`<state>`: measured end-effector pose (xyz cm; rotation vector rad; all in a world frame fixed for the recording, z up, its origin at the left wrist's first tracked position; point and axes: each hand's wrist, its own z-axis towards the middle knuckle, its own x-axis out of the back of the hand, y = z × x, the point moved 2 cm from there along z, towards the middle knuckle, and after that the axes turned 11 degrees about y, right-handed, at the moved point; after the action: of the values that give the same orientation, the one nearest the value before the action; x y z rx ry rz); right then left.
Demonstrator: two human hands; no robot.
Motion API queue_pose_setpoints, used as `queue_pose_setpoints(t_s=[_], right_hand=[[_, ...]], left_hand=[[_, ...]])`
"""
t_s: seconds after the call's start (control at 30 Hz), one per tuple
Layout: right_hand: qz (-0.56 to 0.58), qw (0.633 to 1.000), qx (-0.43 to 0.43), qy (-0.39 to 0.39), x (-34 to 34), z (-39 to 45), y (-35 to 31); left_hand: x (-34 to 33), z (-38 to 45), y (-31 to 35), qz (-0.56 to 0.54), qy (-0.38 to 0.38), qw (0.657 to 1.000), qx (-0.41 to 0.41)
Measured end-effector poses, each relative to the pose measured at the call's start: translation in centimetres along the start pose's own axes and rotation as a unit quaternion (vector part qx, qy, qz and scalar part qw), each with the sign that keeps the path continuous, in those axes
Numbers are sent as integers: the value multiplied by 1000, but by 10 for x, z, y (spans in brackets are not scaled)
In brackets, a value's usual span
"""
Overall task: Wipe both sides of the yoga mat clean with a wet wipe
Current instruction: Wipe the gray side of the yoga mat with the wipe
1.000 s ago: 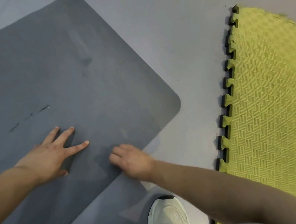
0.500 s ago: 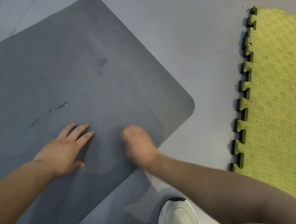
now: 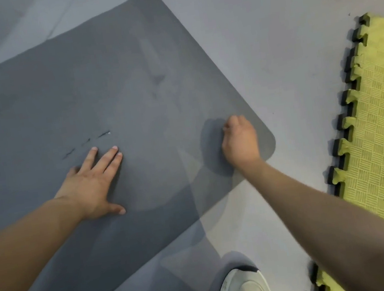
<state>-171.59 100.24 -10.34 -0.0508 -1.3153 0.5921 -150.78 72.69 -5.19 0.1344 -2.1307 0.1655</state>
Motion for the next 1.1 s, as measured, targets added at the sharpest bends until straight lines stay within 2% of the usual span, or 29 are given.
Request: queue_pose_setpoints(t_s=[0.1,0.17,0.27,0.3,0.33,0.4,0.5,0.6,0.67,0.73,0.83,0.93,0.97,1.0,1.03,1.1], right_hand=[[54,996,47,-54,-22,-55,-74],[117,974,142,-133,-27,-101,-128],[181,879,344,-275,-22,-156,-174],[186,856,390,-284,-22,-155,-173],[186,851,411,-269,-26,-144,-165],[153,892,374,-202,-34,-99,-138],[53,976,206,-50,-36,-7,-68],[5,998,60,-5,-23,41,-20],[17,1000,13,11,-26,35,-32],[34,998,47,-7,-40,0,-70],[91,968,197,-131,-50,-82,-144],[159,875,387,-243,-35,-146,-192],[172,844,434,-264,-33,-149,-194],[171,829,461,-265,-37,-138,-187],[159,833,467,-250,-41,-118,-175],[124,887,407,-179,-49,-57,-142]], left_hand=[[0,1,-17,-16,-2,1000,26],[-1,1,-31,-24,-6,999,40],[-2,3,-49,-34,-5,998,61],[-3,3,-54,-37,-4,997,68],[-4,3,-57,-40,-2,996,75],[-5,4,-63,-48,-1,995,84],[-6,7,-65,-51,-2,995,83],[-3,13,-63,-50,4,997,64],[-1,18,-60,-54,-2,997,51],[-2,22,-60,-69,-17,996,46],[-5,23,-63,-77,-20,996,36],[-9,25,-65,-76,-18,997,27],[-10,25,-65,-72,-14,997,24],[-10,26,-65,-67,-10,997,22],[-11,27,-67,-65,-6,998,20],[-11,27,-72,-65,-1,998,13]])
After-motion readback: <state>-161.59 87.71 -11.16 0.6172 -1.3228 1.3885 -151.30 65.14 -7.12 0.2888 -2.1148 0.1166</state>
